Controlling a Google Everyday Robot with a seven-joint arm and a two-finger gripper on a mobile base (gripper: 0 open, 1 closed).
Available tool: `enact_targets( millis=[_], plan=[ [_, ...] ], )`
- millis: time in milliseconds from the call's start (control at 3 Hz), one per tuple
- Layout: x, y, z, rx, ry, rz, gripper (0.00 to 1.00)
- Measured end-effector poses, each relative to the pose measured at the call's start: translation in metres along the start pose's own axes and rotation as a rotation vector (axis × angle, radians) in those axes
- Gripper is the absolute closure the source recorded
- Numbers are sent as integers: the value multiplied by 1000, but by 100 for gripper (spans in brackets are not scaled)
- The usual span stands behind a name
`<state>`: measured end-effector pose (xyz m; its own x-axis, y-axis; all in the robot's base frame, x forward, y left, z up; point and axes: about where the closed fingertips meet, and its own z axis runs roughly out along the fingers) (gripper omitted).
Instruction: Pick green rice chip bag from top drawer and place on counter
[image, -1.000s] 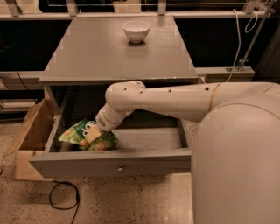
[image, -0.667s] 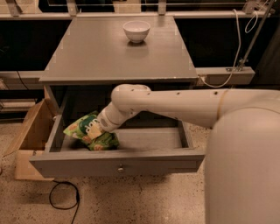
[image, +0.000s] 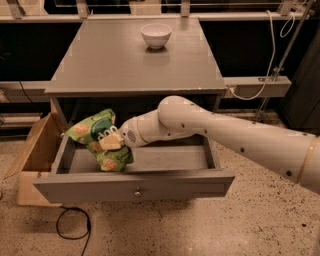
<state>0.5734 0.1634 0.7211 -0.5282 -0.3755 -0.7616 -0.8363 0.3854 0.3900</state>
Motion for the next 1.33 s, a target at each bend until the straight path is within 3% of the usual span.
enact_targets(
  millis=[333, 667, 1000, 1333],
  plan=[
    [-20, 18, -60, -9, -120, -100, 100],
    [-23, -13, -161, 123, -204, -127, 100],
    [-23, -12, -159, 120, -203, -128, 100],
    [-47, -23, -176, 187, -235, -152, 100]
  ],
)
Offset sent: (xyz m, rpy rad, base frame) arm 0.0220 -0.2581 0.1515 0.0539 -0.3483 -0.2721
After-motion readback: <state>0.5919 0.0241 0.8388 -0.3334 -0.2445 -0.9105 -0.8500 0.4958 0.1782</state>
